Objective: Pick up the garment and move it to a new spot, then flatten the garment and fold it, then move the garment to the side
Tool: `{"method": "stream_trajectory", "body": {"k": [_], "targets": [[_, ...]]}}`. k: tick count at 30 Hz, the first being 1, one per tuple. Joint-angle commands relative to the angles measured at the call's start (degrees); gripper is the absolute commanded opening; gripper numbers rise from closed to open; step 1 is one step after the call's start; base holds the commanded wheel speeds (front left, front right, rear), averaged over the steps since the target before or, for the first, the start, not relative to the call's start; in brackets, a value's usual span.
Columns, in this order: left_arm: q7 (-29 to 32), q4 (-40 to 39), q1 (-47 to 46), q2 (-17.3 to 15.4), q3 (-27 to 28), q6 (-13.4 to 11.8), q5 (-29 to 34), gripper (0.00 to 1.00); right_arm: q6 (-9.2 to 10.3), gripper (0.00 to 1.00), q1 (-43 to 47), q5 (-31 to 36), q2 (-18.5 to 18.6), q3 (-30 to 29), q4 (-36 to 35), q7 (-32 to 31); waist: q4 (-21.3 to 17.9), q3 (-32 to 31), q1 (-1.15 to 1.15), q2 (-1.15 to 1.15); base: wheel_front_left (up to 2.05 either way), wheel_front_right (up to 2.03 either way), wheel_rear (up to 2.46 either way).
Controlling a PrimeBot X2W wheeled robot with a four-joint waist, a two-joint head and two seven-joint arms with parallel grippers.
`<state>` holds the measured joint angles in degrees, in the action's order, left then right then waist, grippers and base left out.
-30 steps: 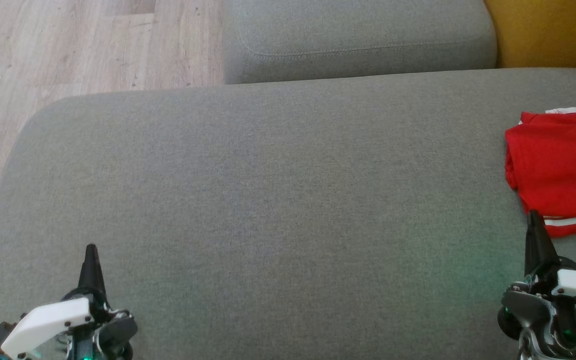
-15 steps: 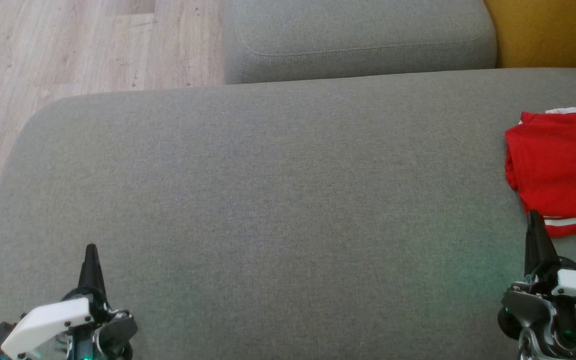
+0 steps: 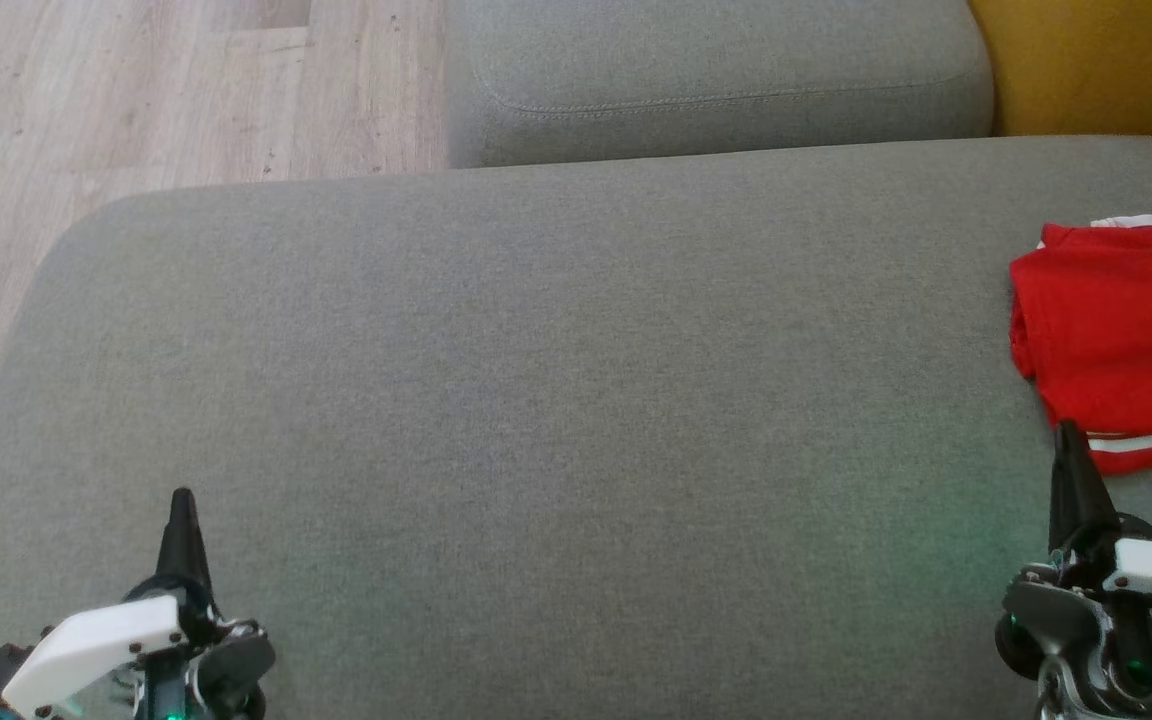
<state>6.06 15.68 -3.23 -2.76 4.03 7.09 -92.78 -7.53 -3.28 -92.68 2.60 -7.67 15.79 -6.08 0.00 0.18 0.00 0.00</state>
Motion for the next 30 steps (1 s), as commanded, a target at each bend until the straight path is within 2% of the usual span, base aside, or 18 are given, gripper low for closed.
{"method": "stream_trajectory", "body": {"k": [1,30], "targets": [[0.38,-1.65,-2.96,-0.20,2.44,0.40,0.56,0.00,0.04,0.00,-2.90,0.50,0.34,1.17,-1.77,-0.39,0.00,0.00,0.00,0.00,0.00,0.00,0.00],[0.42,-1.64,-2.96,-0.17,2.48,0.40,0.60,0.00,0.04,0.00,-2.90,0.53,0.31,1.14,-1.77,-0.42,0.00,0.00,0.00,0.00,0.00,0.00,0.00]]}}
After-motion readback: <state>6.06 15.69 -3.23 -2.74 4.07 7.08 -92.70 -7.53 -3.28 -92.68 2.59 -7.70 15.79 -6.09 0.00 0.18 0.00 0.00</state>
